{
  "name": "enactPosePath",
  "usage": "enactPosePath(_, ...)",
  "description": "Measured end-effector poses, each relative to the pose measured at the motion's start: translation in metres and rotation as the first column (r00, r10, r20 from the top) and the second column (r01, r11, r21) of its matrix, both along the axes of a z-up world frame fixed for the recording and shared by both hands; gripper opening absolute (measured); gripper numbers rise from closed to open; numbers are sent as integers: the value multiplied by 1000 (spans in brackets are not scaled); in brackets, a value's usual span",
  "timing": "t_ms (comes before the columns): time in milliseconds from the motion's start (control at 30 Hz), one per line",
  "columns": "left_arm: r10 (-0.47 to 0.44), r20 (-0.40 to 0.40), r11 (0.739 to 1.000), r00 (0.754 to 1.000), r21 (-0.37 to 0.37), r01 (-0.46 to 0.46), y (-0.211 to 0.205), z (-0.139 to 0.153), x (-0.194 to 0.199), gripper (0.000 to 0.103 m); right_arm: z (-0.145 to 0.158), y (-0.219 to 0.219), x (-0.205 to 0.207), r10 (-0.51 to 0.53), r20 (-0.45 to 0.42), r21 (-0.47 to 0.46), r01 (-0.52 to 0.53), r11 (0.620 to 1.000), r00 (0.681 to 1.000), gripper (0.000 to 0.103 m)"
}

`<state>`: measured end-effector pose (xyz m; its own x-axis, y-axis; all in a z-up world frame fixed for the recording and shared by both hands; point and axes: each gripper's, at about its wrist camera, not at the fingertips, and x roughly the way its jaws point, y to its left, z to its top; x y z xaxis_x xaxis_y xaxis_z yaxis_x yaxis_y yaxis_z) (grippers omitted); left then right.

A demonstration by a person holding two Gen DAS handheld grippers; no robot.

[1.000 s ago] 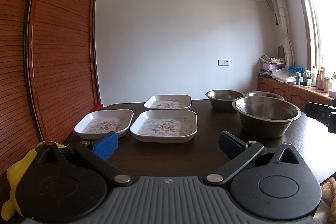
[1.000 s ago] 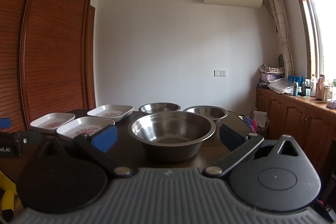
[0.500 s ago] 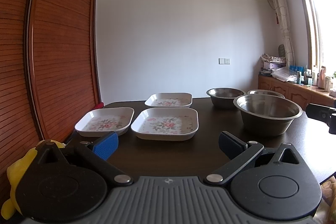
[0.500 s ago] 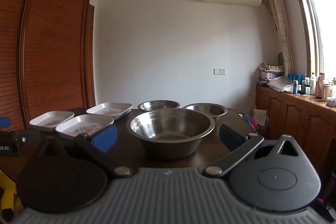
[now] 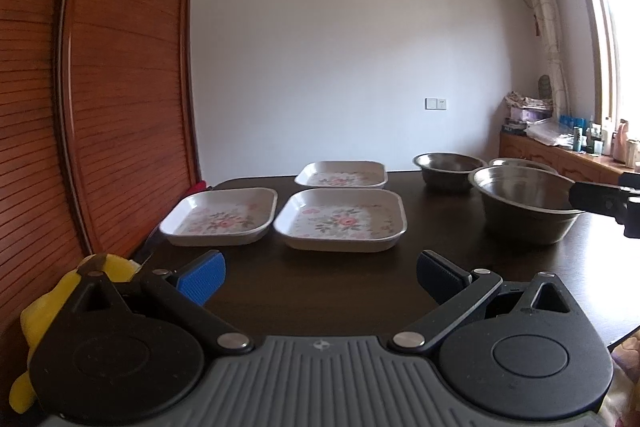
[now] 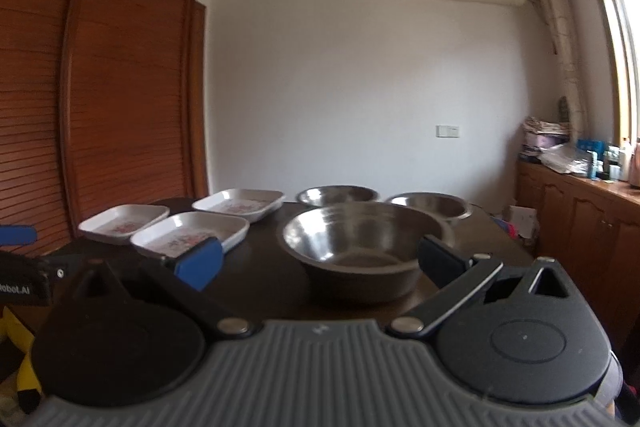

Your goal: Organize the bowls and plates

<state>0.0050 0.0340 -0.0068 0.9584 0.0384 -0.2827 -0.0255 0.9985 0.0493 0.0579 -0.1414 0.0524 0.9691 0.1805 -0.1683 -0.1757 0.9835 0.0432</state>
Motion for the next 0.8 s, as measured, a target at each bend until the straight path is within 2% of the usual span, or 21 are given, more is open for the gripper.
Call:
enactPosePath(167, 15, -15, 1000, 1000, -2, -15, 18, 1, 2, 103, 10, 18, 12, 87, -24, 8, -87, 996, 996, 103)
enactPosePath(433, 22, -19, 999, 1000, -38, -22, 43, 4, 2, 103, 18, 45, 22, 163, -16, -71, -163, 984, 987, 103)
enactPosePath(700, -4, -13, 999, 1000, -53, 3, 52, 7, -1, 103, 27, 54, 46, 237, -58, -108, -242, 964, 970, 103)
enactPosePath(800, -6, -5, 999, 1000, -54, 6, 58, 9, 3, 103, 31, 52, 55, 262, -70, -95, -268, 959, 963, 103)
